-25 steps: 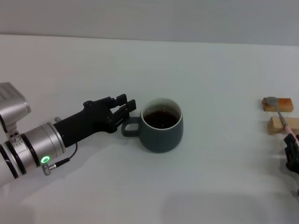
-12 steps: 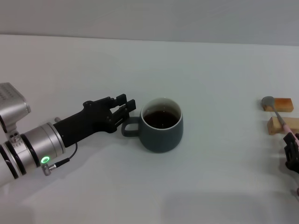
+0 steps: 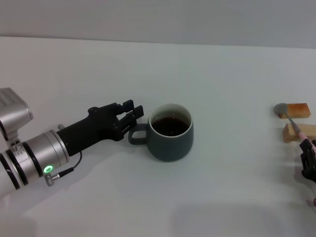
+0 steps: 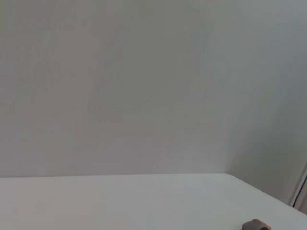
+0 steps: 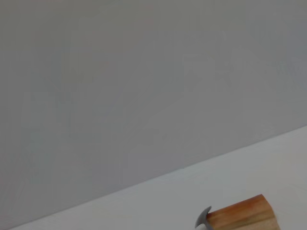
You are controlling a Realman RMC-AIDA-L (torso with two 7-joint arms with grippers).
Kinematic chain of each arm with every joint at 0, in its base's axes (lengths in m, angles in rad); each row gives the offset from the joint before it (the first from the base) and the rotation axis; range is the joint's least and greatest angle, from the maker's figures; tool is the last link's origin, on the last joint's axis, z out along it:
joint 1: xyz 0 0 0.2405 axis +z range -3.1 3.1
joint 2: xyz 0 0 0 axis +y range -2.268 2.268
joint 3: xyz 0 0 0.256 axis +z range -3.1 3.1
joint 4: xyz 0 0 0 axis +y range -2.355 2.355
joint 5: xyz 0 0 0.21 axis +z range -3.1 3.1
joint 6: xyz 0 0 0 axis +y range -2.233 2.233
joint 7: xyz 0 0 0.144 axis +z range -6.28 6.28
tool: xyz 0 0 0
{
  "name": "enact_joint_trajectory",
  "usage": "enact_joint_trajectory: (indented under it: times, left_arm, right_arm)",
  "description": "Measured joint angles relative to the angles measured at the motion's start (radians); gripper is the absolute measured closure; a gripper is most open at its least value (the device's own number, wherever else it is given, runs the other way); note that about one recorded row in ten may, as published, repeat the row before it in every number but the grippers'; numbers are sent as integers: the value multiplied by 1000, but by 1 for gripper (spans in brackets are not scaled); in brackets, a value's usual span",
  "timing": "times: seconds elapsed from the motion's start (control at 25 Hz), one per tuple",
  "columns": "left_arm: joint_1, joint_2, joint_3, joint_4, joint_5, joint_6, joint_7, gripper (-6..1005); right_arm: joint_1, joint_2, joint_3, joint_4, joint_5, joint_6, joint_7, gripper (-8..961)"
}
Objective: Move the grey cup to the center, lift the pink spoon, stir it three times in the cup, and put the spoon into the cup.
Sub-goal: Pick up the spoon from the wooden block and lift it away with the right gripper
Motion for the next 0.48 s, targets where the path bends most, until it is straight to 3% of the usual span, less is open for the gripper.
enact_joint_trajectory:
  times: [0.48]
  left_arm:
    - [0, -2, -2, 2, 0, -2, 0, 674]
  right_arm:
    - [5, 0, 0, 10, -1, -29, 0, 832]
